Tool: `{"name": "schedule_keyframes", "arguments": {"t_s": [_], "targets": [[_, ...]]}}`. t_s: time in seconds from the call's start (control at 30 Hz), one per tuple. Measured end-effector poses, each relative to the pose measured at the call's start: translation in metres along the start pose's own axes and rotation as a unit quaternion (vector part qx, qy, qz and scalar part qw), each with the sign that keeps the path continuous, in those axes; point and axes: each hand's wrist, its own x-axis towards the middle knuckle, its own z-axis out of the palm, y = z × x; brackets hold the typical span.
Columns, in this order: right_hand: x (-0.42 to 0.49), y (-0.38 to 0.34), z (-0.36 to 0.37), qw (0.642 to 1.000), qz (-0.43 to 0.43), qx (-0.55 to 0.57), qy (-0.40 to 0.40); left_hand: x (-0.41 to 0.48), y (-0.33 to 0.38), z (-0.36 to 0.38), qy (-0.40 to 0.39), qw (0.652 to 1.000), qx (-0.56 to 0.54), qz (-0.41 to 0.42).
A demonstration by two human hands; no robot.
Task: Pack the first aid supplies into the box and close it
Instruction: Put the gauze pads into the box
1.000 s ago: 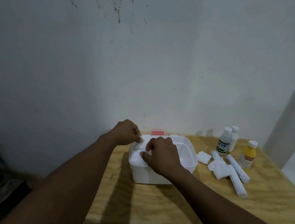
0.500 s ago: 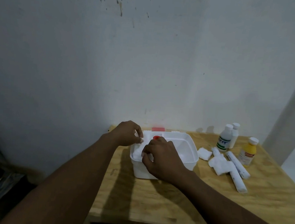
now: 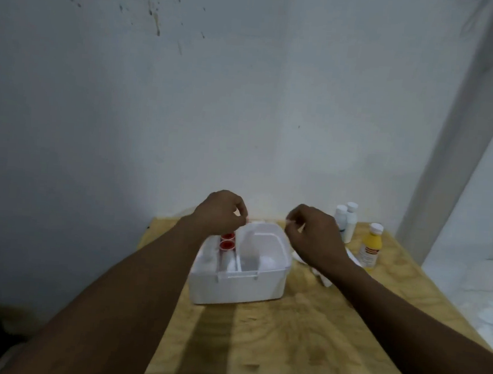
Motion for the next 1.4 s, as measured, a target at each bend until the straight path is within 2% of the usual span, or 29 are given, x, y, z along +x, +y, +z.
{"name": "schedule_keyframes", "arguments": {"t_s": [0.13, 0.27, 0.4, 0.57, 0.77, 0.97, 1.2, 1.3, 1.4], "targets": [[-0.009, 0.056, -0.02, 0.988, 0.111, -0.081, -0.071, 0.026, 0.045, 0.038, -0.057, 0.997, 0.033, 0.034], [-0.022, 0.086, -0.02, 0.97, 0.125, -0.159, -0.138, 0.049, 0.084, 0.078, -0.132, 0.978, 0.143, 0.074], [-0.027, 0.096, -0.013, 0.946, 0.122, -0.223, -0.201, 0.065, 0.106, 0.114, -0.174, 0.947, 0.252, 0.095], [-0.031, 0.108, -0.007, 0.952, 0.119, -0.206, -0.193, 0.071, 0.113, 0.145, -0.211, 0.92, 0.32, 0.081], [-0.031, 0.114, -0.011, 0.965, 0.119, -0.152, -0.176, 0.07, 0.108, 0.15, -0.205, 0.923, 0.32, 0.066], [-0.027, 0.107, -0.023, 0.977, 0.132, -0.077, -0.148, 0.068, 0.111, 0.131, -0.197, 0.95, 0.234, 0.068], [-0.005, 0.076, -0.047, 0.986, 0.158, 0.007, -0.061, 0.066, 0.102, 0.061, -0.107, 0.99, 0.059, 0.063], [0.003, 0.053, -0.052, 0.982, 0.165, 0.085, -0.044, 0.053, 0.086, 0.025, -0.062, 0.997, 0.002, 0.041], [0.006, 0.023, -0.05, 0.959, 0.192, 0.195, -0.071, 0.035, 0.063, -0.011, -0.041, 0.998, -0.044, 0.001]]}}
